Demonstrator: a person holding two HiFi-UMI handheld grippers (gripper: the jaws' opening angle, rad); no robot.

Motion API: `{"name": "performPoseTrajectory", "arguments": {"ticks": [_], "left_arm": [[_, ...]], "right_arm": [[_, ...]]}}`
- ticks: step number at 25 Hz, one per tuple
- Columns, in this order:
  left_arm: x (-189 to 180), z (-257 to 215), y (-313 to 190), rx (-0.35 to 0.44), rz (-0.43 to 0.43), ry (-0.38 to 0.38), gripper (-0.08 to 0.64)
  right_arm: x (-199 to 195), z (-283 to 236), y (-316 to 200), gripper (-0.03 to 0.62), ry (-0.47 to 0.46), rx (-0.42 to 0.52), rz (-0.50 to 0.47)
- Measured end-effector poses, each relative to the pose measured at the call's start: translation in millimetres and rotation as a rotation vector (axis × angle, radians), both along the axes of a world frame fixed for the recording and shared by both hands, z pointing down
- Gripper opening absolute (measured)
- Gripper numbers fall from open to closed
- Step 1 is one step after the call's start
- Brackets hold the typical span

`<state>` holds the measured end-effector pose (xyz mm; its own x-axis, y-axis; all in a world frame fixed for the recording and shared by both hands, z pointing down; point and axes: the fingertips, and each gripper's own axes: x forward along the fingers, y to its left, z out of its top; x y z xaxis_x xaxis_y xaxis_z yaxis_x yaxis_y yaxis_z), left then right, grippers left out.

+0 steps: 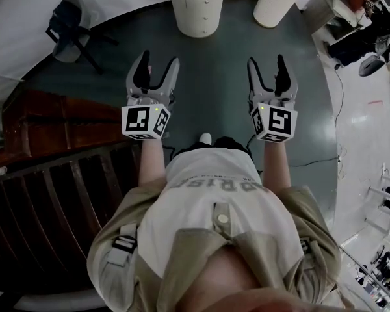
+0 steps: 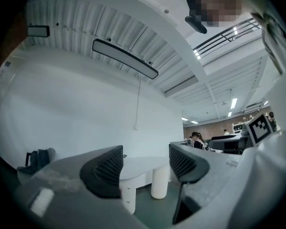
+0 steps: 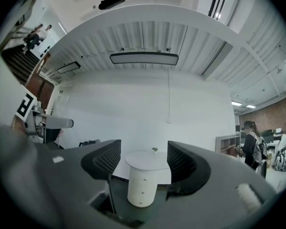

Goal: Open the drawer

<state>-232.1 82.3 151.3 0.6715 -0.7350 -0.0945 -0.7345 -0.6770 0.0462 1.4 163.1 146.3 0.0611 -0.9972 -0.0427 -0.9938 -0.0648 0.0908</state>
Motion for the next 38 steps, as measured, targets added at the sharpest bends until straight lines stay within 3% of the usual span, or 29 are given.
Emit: {"name": "performPoseTrajectory", "arguments": {"ticks": [10, 18, 28, 38], "left_arm": [[-4, 9, -29, -0.021, -0.016, -0.008, 0.308], [16, 17, -52, -0.028, -0.052, -0.020, 0.308], [82, 28, -99, -0.043, -0.110, -0.032, 0.308], [180, 17, -152, -0.057, -0.202, -0.028, 0.308]], "right_arm": [[0, 9, -31, 0.307, -0.014, -0.018, -0.009], [28, 15, -59, 0.307, -0.029, -0.010, -0.025], [94, 24, -119, 0.307, -0.040, -0.020, -0.089], [190, 5, -198, 0.307, -0.036, -0.021, -0.196]]}}
